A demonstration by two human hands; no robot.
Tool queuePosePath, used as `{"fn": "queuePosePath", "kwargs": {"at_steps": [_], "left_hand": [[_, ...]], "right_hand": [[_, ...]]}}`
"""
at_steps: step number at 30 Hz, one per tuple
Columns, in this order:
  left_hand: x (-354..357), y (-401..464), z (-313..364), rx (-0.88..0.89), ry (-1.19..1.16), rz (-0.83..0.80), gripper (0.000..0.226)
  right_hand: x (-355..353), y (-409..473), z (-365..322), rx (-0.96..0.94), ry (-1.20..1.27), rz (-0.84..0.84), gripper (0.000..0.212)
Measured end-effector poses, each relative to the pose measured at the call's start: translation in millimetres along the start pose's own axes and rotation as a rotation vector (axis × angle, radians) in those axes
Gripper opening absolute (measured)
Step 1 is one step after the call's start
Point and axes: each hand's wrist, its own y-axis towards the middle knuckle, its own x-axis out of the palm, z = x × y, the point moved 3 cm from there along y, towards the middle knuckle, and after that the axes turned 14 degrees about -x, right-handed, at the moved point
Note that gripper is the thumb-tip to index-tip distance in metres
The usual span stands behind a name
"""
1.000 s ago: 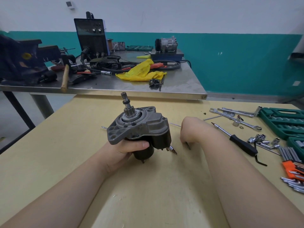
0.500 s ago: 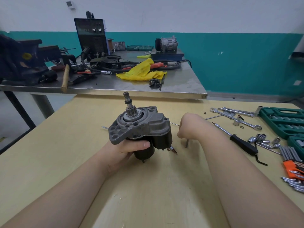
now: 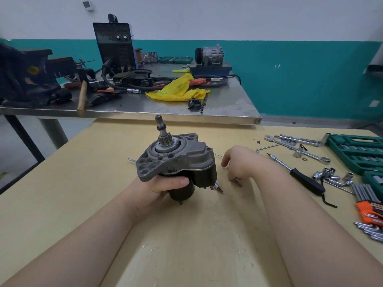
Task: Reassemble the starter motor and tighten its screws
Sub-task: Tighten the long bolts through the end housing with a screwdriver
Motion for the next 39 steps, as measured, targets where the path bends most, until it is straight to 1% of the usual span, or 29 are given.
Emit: {"fn": "queuePosePath", "kwargs": {"at_steps": [2, 5, 10, 12, 14, 16, 18, 20, 23, 27, 30, 33, 39], "left_hand": [[-1, 0, -1, -0.003, 0.007, 0.011, 0.067], [-2, 0, -1, -0.008, 0.008, 0.001, 0.068], [-1, 0, -2, -0.008, 0.015, -0.019, 0.069], [-2, 0, -2, -0.007, 0.019, -0.016, 0.068], [-1, 0, -2, -0.005, 0.025, -0.014, 0.067], [-2, 0, -2, -0.007, 0.038, -0.009, 0.068], [-3, 0, -2, -0.014, 0.055, -0.007, 0.070], [-2, 0, -3, -0.017, 0.073, -0.007, 0.071], [0, 0, -1, -0.001, 0.080, -0.003, 0.070], [2, 1, -1, 0.011, 0.079, -0.007, 0.068], [1, 0, -1, 0.013, 0.075, -0.016, 0.064], [1, 1, -2, 0.016, 0.075, -0.009, 0.062], [0, 3, -3, 0.035, 0.075, 0.002, 0.061]], "right_hand": [[-1, -1, 0, -0.001, -0.031, -0.018, 0.046], [-2, -3, -5, 0.002, -0.070, -0.011, 0.035], [1, -7, -12, -0.003, -0.043, 0.016, 0.032], [-7, -8, -14, -0.014, 0.047, 0.105, 0.025], [-25, -13, -16, -0.051, 0.223, 0.275, 0.018], [-43, -23, -23, -0.115, 0.447, 0.438, 0.022], [-59, -34, -34, -0.209, 0.611, 0.527, 0.027], [-70, -45, -47, -0.300, 0.672, 0.574, 0.028], [-83, -61, -63, -0.414, 0.689, 0.645, 0.026], [-89, -78, -80, -0.551, 0.735, 0.643, 0.019], [-89, -84, -88, -0.603, 0.781, 0.613, 0.013], [-88, -85, -94, -0.631, 0.773, 0.596, 0.009], [-80, -85, -107, -0.701, 0.724, 0.543, 0.014]]}}
